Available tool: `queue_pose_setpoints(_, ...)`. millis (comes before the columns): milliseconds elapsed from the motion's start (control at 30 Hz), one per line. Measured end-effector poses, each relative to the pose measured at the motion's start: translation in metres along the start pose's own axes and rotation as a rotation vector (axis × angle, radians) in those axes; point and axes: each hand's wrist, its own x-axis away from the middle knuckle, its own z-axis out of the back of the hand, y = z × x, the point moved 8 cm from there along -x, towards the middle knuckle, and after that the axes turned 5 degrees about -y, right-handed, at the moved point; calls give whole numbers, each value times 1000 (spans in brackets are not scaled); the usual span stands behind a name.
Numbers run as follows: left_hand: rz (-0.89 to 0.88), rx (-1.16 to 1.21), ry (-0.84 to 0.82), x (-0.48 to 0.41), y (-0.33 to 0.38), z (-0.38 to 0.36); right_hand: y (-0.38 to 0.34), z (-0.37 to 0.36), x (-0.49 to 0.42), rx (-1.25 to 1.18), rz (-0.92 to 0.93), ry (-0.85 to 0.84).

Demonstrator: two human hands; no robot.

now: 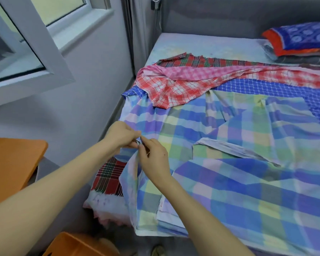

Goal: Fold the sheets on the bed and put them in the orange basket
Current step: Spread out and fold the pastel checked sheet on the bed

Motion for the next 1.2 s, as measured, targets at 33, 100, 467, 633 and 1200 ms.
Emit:
queue_pose_setpoints(33, -31, -28, 7, -5, 2, -8, 19, 6, 6, -31, -70, 1)
queue_pose_setpoints(100, -93, -95, 28, -15, 10, -26, 69, 24, 24, -18, -257, 36)
queue_pose_setpoints(467, -47, -303, -118, -47, -41, -84, 248, -58, 143, 515, -466, -607)
queue_pose_setpoints(633, 46, -169, -138, -40, -98, -96, 286, -125, 162, 718, -309, -720)
queue_pose_setpoints(1200, 104, 157, -93, -49, -145, -72, 303, -166, 189, 507, -115, -726)
